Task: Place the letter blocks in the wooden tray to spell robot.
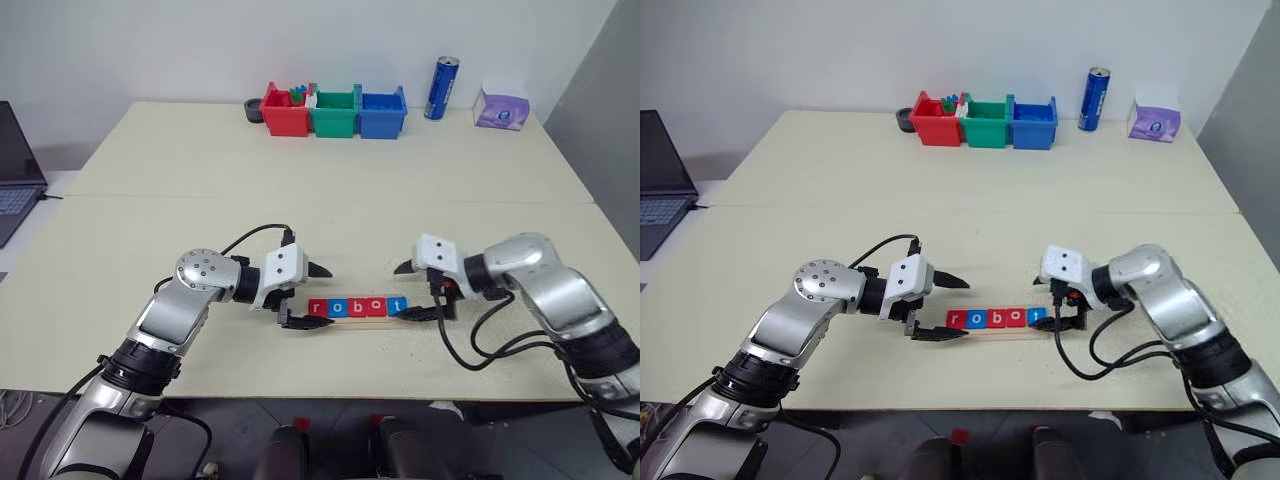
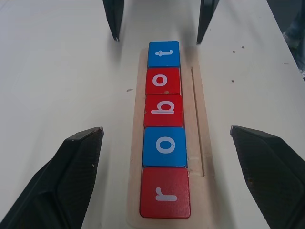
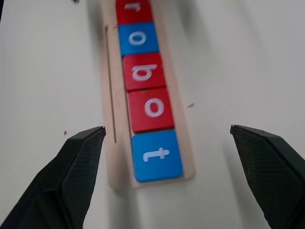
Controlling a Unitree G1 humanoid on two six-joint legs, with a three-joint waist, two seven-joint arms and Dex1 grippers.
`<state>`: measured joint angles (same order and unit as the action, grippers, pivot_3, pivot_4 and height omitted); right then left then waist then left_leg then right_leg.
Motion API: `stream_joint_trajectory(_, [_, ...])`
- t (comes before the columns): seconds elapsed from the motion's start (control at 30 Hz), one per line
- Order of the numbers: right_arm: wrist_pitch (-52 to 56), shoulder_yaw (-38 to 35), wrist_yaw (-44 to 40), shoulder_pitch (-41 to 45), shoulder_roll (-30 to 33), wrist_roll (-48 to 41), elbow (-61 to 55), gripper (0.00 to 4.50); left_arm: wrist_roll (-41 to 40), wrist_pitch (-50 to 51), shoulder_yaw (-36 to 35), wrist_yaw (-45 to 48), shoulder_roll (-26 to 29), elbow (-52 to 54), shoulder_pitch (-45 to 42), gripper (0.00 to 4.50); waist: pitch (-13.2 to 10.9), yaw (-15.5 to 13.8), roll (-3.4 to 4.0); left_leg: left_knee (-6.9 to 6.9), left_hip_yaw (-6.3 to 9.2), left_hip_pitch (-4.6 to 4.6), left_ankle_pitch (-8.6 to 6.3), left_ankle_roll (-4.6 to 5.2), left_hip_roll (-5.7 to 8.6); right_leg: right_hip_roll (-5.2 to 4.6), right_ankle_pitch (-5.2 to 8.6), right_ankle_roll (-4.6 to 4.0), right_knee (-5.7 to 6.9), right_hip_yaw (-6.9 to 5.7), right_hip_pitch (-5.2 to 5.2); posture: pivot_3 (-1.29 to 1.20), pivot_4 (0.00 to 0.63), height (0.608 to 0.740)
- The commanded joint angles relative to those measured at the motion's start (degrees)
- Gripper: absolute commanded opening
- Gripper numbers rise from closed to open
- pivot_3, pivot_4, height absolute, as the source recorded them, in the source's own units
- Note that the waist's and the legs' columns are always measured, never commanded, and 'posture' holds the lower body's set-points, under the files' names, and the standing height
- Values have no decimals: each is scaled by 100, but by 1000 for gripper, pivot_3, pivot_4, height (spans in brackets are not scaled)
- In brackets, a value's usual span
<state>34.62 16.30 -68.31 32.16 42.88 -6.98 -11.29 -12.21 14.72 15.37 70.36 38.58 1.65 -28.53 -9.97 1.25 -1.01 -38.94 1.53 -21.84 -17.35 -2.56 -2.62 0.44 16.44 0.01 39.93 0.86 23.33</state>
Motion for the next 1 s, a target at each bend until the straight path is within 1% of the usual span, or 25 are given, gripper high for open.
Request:
stream_joint_trajectory(0.03, [125,-550,415,-462,107,-172,-568,4072,-47,26,-186,-72,62,183,54,4500,0,5,0,0,-4,1,0,0,1,0,0,0,0,3,0,0,150,740])
stream_joint_trajectory(0.07, [184,-667,518,-590,100,-222,-680,3843,-60,45,-200,-78,69,191,71,4500,0,7,0,0,-4,1,0,0,1,-1,0,0,1,3,0,0,150,740])
stream_joint_trajectory(0.1, [223,-796,626,-773,123,-258,-834,3508,-79,66,-219,-77,87,205,95,4500,0,11,0,0,-5,1,0,0,1,-1,0,0,2,3,0,0,150,740])
stream_joint_trajectory(0.23, [239,-1007,1036,-1270,148,-200,-1275,2048,-203,216,-357,-126,143,223,149,4500,0,25,0,0,-4,3,0,0,1,0,0,0,5,4,0,0,150,740])
stream_joint_trajectory(0.33, [187,-960,1305,-1537,111,-96,-1482,910,-257,294,-459,-126,188,243,177,4500,0,44,0,0,-5,5,0,0,1,2,0,1,6,6,0,0,150,740])
stream_joint_trajectory(0.4, [82,-805,1429,-1748,134,23,-1563,196,-254,291,-499,-110,247,237,211,4500,0,42,0,1,-4,5,0,0,0,4,1,1,5,6,0,0,150,740])
stream_joint_trajectory(0.43, [-18,-671,1552,-1806,157,207,-1524,28,-253,281,-516,-98,273,223,221,4500,0,40,0,1,-4,5,0,0,0,4,1,1,5,5,0,0,150,740])
stream_joint_trajectory(0.5, [-135,-481,1650,-1866,213,426,-1469,28,-246,268,-536,-81,298,210,234,4500,0,41,0,1,-5,5,0,0,1,4,1,1,4,6,0,0,150,740])
stream_joint_trajectory(0.67, [-205,-321,1783,-1730,141,560,-1360,28,-226,218,-551,-64,333,152,231,4500,0,39,0,1,-6,4,0,0,2,4,1,1,4,6,0,0,150,740])
stream_joint_trajectory(1.0, [-478,100,1546,-1409,101,681,-955,28,-111,70,-497,-79,381,112,273,4500,0,38,0,1,-6,5,0,0,1,5,1,1,3,6,0,0,150,740])
